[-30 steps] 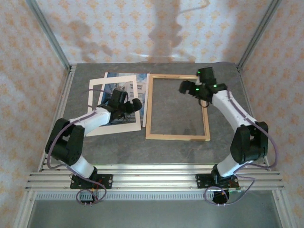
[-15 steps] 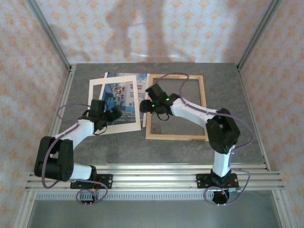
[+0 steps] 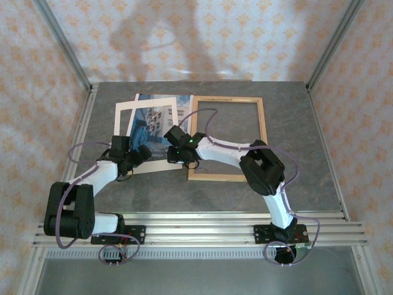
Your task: Put the photo into the frame
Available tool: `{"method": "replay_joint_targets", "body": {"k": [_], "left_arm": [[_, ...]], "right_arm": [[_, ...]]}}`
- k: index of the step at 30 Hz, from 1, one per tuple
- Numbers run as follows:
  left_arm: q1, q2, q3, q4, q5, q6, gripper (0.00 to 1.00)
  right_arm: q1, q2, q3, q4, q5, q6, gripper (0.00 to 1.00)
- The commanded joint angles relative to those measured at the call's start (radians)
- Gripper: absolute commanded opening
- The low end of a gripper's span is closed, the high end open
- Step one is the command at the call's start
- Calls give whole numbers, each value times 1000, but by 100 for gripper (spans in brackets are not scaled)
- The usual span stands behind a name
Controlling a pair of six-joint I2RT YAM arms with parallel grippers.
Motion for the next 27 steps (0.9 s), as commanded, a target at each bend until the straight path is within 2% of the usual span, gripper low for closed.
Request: {"method": "replay_joint_targets", "body": {"k": [1,13,20,27], "left_arm": [[13,0,-17,2,-4,14,100],[21,9,-18,6,4,10,100],[21,17,-22,15,21,8,100],[21,6,-34,20,29,10,100]], "right_arm": [[4,22,16,-68,38,41,40],[8,25,21,-239,198,23,41],[21,55,60,-167,61,-25,43],[30,87,81,-174,51,-15,43]]}}
